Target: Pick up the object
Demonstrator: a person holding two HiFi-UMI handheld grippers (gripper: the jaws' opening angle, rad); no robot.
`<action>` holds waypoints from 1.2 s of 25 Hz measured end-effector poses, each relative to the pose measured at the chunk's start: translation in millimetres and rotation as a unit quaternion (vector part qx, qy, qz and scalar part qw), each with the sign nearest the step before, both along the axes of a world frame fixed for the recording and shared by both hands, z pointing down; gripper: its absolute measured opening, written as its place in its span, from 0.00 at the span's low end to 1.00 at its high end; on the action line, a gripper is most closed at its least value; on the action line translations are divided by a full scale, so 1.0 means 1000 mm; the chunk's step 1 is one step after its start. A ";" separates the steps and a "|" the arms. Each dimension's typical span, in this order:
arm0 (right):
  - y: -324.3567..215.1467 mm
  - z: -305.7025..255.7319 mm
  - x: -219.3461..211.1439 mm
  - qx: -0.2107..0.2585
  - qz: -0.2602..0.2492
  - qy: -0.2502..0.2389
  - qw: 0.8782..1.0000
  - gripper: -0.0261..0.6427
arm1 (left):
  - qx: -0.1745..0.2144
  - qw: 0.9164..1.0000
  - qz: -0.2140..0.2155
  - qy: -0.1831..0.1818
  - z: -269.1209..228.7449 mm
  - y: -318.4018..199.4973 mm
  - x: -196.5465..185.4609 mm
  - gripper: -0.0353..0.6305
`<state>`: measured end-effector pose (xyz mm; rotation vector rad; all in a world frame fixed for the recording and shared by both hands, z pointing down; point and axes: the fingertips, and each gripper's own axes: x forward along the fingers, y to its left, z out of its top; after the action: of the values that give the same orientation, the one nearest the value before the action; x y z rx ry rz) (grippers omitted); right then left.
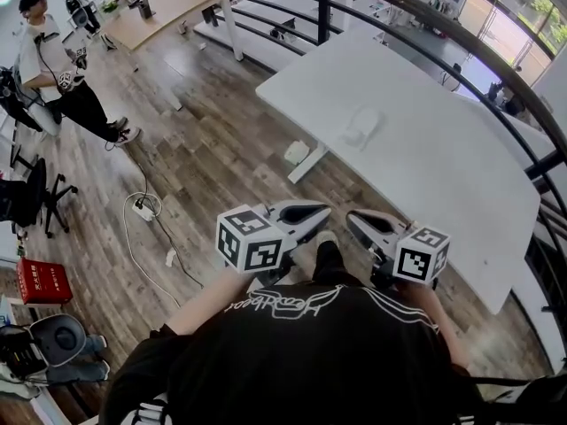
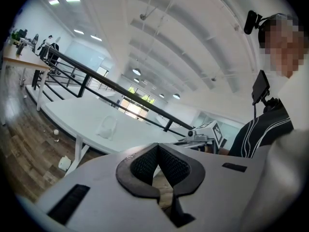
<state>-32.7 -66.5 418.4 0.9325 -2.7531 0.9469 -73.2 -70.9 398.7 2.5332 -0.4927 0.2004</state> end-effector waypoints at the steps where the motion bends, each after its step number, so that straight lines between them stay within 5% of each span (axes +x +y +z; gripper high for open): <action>1: -0.007 0.001 0.003 -0.001 -0.001 -0.001 1.000 0.08 | -0.001 1.000 -0.002 -0.001 0.001 -0.007 0.003 0.06; 21: -0.195 0.030 0.090 -0.060 0.015 -0.031 0.998 0.08 | -0.063 0.998 -0.006 -0.015 0.035 -0.200 0.091 0.06; 30: -0.220 0.050 0.113 -0.058 0.058 -0.008 0.997 0.08 | -0.076 0.997 0.003 -0.013 0.054 -0.214 0.097 0.06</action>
<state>80.2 -286.5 467.9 1.0804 -2.6484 1.1223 23.9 -284.9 452.7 2.3875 -0.4620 0.2633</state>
